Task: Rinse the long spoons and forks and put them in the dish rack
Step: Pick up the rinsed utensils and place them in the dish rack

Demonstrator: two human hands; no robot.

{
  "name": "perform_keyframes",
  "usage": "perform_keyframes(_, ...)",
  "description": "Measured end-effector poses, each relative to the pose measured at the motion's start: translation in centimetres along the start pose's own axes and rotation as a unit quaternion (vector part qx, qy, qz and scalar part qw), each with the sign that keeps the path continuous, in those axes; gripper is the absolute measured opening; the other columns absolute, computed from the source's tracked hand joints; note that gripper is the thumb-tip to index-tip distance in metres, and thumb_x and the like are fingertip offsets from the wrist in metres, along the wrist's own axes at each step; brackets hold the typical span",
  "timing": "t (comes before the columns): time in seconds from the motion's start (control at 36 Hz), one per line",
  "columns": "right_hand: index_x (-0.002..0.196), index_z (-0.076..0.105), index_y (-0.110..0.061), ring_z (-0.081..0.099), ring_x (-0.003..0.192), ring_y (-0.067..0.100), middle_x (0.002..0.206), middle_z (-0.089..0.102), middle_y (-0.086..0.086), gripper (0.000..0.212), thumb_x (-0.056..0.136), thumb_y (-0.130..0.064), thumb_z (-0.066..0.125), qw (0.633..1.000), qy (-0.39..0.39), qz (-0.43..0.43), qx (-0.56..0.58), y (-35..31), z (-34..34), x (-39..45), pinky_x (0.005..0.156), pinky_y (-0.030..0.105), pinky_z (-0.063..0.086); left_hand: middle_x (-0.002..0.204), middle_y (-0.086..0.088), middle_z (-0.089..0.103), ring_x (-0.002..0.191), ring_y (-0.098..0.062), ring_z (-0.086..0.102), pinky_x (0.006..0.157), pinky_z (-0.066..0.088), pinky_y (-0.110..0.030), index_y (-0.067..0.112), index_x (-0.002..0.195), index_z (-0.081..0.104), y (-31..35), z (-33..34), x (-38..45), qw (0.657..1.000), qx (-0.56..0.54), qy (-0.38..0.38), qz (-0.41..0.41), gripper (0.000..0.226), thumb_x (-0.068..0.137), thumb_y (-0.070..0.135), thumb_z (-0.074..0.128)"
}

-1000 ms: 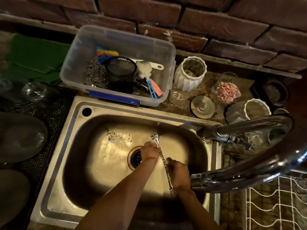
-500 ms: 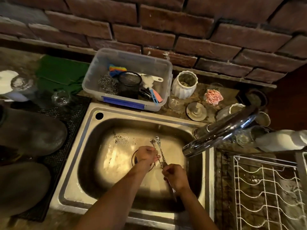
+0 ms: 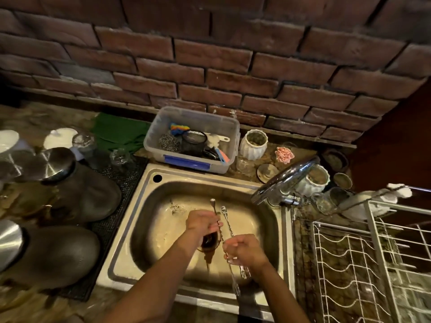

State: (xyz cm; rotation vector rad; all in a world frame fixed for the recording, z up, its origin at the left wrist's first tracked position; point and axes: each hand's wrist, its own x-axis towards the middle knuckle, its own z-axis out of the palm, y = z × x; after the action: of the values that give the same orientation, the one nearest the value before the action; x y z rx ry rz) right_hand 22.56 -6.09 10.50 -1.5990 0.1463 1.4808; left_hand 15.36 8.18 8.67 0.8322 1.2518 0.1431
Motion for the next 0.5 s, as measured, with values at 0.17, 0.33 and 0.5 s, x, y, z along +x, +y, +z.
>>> perform_keyframes(0.17,0.079,0.071,0.001,0.06,0.056,0.019,0.074,0.064,0.017,0.009,0.085,0.007,0.069,0.993,0.035,-0.08,-0.079,-0.5,1.4,-3.1,0.049,0.024,0.055,0.096,-0.024,0.074,0.077,-0.032,0.074,0.074,0.062,-0.036,-0.008,0.102,0.066,1.8,-1.0,-2.6,0.999,0.013,-0.027,0.023,0.014,0.089,-0.01,0.063)
perform_keyframes(0.33,0.099,0.072,0.007,0.068,0.064,0.019,0.082,0.069,0.02,0.017,0.085,-0.001,0.073,0.984,0.037,-0.108,-0.139,-1.2,2.5,-6.1,0.061,0.027,0.061,0.06,-0.018,0.071,0.058,-0.022,0.059,0.045,0.047,-0.025,-0.006,0.083,0.063,3.8,-2.0,-6.4,0.995,0.038,-0.071,0.052,0.011,0.09,-0.014,0.059)
perform_keyframes(0.5,0.1,0.071,0.011,0.063,0.05,0.013,0.079,0.069,0.023,0.019,0.084,0.001,0.072,0.98,0.028,-0.132,-0.147,-2.4,3.7,-9.0,0.045,0.02,0.055,0.075,-0.021,0.07,0.059,-0.024,0.072,0.048,0.06,-0.026,-0.002,0.081,0.066,5.5,-2.5,-8.6,0.992,0.052,-0.086,0.078,0.012,0.087,-0.012,0.065)
